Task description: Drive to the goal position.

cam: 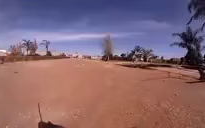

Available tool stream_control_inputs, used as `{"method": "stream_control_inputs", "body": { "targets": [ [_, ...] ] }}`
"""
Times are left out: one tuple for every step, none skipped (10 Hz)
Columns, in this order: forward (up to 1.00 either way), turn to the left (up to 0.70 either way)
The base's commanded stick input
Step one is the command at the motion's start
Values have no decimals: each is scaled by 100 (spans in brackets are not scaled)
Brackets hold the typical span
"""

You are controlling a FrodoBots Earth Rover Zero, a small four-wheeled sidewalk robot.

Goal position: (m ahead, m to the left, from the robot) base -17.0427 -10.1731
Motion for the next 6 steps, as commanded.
{"method": "stream_control_inputs", "body": {
  "targets": [
    [0, -69],
    [0, -69],
    [0, -69],
    [0, -69],
    [0, -69],
    [0, -69]
  ]
}}
